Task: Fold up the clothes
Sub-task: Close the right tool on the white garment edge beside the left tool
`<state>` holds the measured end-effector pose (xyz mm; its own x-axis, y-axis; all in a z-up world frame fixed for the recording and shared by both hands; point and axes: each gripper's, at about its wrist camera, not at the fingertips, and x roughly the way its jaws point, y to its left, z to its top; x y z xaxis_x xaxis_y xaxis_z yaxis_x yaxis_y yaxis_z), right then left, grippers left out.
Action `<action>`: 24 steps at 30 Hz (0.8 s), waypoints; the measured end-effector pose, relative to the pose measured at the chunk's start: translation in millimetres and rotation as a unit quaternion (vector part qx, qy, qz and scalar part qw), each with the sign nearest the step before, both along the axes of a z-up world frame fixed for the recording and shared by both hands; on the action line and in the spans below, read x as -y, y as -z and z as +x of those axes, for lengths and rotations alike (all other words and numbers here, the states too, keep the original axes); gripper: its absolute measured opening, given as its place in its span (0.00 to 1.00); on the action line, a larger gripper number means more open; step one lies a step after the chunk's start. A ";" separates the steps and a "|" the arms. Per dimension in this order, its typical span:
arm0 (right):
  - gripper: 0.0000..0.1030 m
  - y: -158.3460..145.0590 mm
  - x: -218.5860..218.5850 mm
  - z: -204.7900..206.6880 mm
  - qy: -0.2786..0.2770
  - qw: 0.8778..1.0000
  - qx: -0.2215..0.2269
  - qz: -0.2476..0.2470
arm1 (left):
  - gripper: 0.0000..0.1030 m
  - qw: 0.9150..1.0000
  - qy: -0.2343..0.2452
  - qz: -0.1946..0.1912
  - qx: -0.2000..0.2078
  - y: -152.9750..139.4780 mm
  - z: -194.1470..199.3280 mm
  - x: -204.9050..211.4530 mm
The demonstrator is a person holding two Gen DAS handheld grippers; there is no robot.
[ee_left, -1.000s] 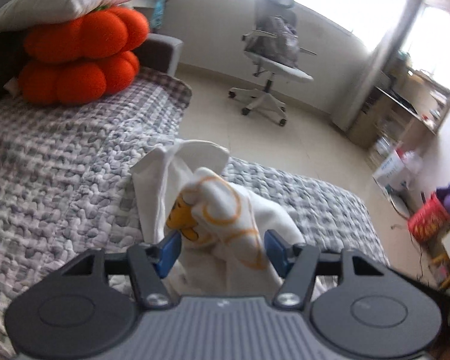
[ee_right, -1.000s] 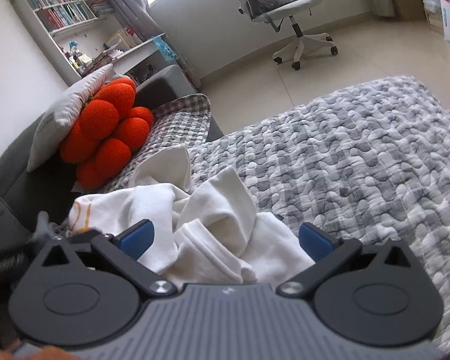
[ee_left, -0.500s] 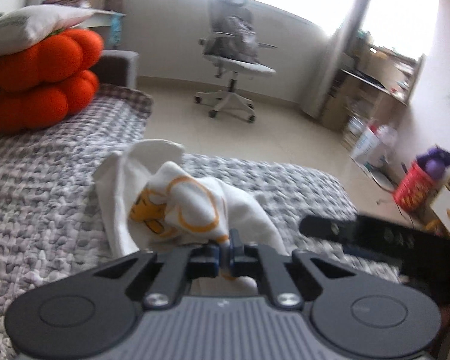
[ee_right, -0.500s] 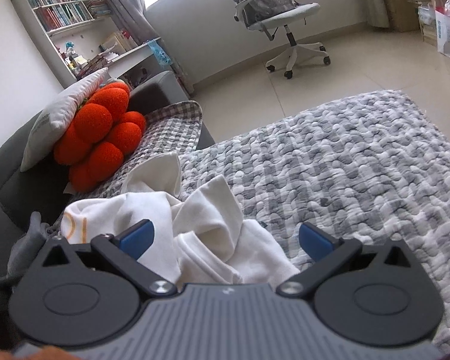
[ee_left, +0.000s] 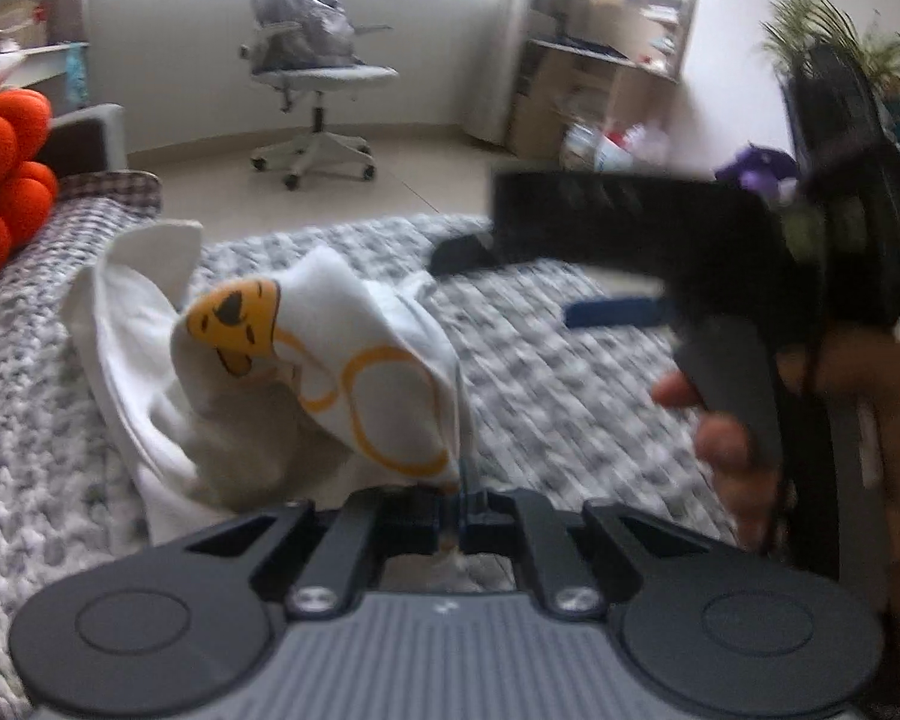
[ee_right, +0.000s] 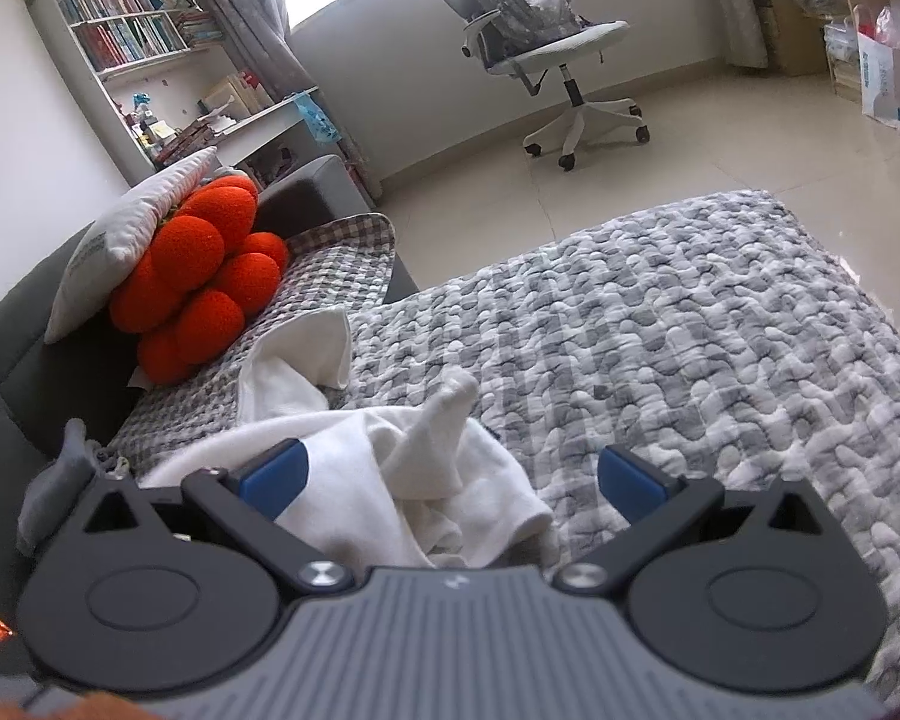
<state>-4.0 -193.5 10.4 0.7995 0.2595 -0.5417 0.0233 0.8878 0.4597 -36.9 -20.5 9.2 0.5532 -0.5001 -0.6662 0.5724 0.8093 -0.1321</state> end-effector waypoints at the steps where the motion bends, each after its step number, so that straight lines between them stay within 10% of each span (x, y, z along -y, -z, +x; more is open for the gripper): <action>1: 1.00 -0.6 -1.0 -0.1 -0.004 1.000 0.002 0.004 | 0.05 1.000 0.006 0.004 -0.003 3.2 -3.1 1.1; 18: 0.91 19.2 -35.1 20.4 -0.059 0.997 -0.030 -0.028 | 0.13 0.999 0.019 0.033 -0.028 20.3 -24.5 -14.2; 24: 0.33 20.0 -33.0 9.7 -0.110 0.993 -0.005 -0.031 | 0.40 0.999 0.009 0.026 -0.022 13.8 -25.7 -29.0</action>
